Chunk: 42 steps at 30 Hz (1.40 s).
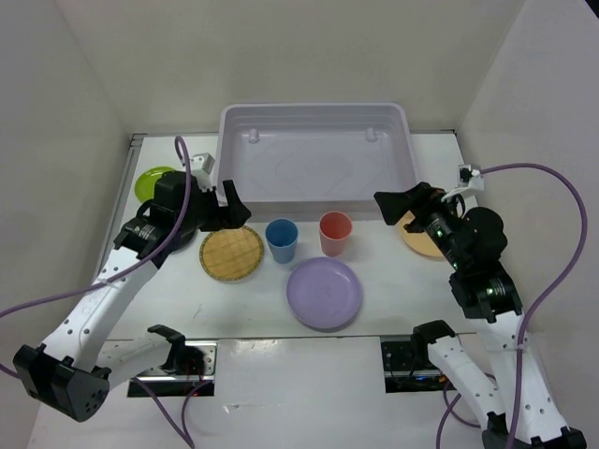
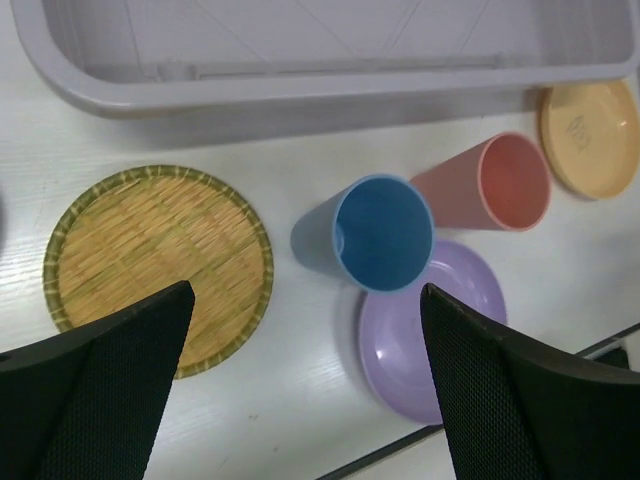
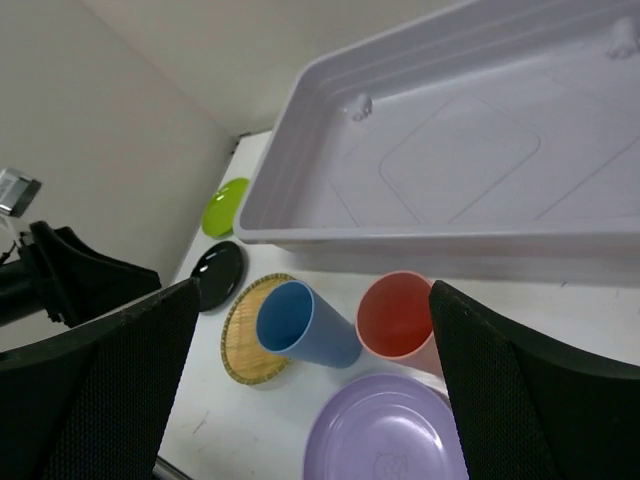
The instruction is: Place the mixed dishes into the plastic bin
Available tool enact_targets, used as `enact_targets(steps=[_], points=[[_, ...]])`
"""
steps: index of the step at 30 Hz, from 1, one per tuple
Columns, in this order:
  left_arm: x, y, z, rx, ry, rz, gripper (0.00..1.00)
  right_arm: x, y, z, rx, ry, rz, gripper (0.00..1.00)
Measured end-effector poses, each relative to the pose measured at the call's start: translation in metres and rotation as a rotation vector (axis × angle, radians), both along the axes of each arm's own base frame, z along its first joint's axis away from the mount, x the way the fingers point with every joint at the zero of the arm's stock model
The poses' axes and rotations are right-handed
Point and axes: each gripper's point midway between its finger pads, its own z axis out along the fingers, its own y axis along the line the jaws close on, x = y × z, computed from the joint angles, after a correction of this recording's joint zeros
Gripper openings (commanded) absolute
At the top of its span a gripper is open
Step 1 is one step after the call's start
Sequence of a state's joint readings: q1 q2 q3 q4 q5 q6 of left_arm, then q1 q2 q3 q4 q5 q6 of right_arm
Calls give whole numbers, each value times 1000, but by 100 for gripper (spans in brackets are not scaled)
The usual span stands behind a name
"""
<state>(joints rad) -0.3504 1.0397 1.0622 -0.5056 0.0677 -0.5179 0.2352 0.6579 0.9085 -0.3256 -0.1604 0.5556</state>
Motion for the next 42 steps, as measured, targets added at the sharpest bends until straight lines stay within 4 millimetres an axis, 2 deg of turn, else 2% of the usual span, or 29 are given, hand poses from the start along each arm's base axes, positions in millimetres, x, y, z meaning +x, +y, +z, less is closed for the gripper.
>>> enact_targets(steps=[2,5,8,12,13,14,15,16,18,19,20,21,22,26,28,31,32,35,37,42], points=[[-4,3,-4,29,13,-2,100,-7,-2,8,-2,-36,-1,99],[-7,9,-12,89,56,4,100,-15,8,12,0,-89,73,99],[-6,16,-24,164,114,12,100,-15,14,-3,21,-55,99,99],[-14,21,-37,226,167,7,99,2,16,-25,7,48,83,99],[-16,22,-37,231,171,4,96,5,16,-31,3,72,77,95],[-18,22,-37,232,174,1,93,8,15,-39,-5,104,67,61],[-21,23,-35,231,173,-1,81,10,13,-47,-15,134,55,50],[-23,23,-34,229,171,-2,74,10,11,-53,-15,161,40,44],[-28,25,-28,223,156,-2,55,9,7,-60,-14,197,14,38],[-31,26,-25,220,146,-2,40,9,6,-63,-15,206,7,38],[-33,27,-21,214,138,2,36,8,5,-67,-15,216,-1,38],[-36,29,-17,211,122,1,36,8,4,-72,-14,228,-8,47],[-38,30,-13,208,108,1,38,7,4,-80,-13,252,-19,49],[-43,32,-2,190,67,3,68,3,6,-108,-42,360,-45,56],[-44,31,-1,187,66,-2,70,4,12,-118,-56,398,-32,62],[-47,24,-4,167,80,-33,70,-2,35,-137,-103,460,45,66],[-48,18,-6,146,85,-61,70,-4,43,-145,-127,485,61,66],[-59,-3,-21,83,127,-156,82,-14,59,-167,-191,551,111,68],[-73,-18,-38,35,186,-218,90,-16,60,-167,-201,550,111,68],[-103,-62,-67,-41,288,-358,91,-12,56,-160,-194,523,81,68]])
